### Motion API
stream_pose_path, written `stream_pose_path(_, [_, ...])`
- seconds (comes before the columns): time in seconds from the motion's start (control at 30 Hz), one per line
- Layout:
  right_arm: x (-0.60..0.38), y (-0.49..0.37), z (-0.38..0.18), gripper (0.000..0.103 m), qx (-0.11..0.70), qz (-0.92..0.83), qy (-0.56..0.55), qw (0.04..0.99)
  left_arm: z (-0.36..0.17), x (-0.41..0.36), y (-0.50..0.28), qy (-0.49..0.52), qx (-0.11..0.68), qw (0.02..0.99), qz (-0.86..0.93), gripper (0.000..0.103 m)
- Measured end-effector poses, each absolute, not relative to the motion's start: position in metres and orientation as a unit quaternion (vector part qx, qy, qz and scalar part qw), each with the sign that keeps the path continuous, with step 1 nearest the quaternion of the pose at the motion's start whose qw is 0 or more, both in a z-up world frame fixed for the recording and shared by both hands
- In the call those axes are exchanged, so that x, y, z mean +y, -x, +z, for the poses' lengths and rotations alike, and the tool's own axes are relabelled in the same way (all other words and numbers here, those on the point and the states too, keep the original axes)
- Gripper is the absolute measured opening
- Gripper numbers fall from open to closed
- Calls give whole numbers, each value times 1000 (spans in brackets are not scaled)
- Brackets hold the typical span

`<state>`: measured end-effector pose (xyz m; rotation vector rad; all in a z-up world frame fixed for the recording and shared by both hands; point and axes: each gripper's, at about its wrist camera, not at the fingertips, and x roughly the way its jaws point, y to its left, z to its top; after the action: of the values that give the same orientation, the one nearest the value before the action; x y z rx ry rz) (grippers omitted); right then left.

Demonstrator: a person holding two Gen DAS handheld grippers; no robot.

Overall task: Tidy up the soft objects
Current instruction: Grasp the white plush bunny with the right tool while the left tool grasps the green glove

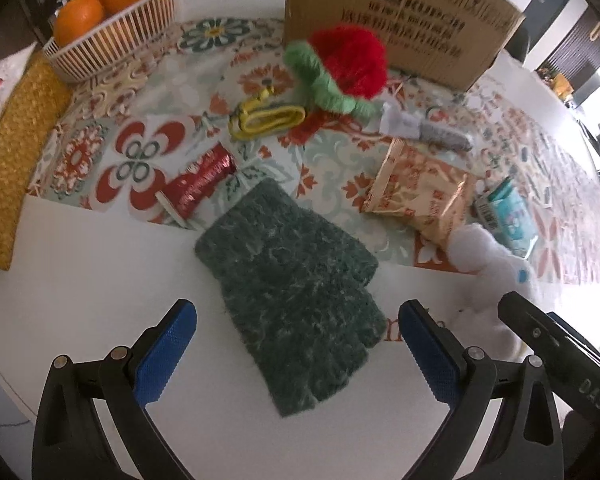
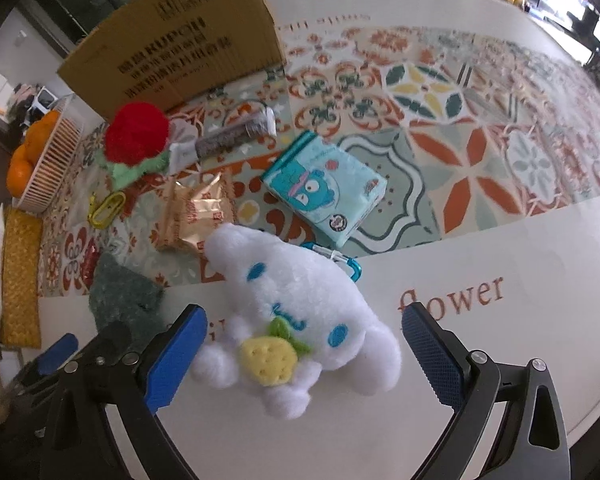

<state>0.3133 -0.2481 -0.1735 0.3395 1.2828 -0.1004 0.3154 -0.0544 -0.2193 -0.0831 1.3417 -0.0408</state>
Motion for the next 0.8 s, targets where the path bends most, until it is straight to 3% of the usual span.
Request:
stream_pose_path(0.3, [-247,-330,-203,94,628,-31,-170,758,-247,-56,-331,55,639,767,3,92])
stream_pose_path(0.6, [-240,-332,-212,78,630,-31,-171,757,-253,-58,-328,51,631,774,-11,79])
stream_pose_path(0.7, [-239,-327,-209,76,627,-30,-167,761,-248,-59,-322,44,625,779,-27,68])
stream_pose_path(0.77, [-237,-323,-205,75,624,-28,-166,763,-240,-57,-316,44,621,781,-44,53])
stream_pose_path(0.8, [-235,-322,-205,75,623,-26,-166,764,-238,-56,-314,44,620,781,-54,51])
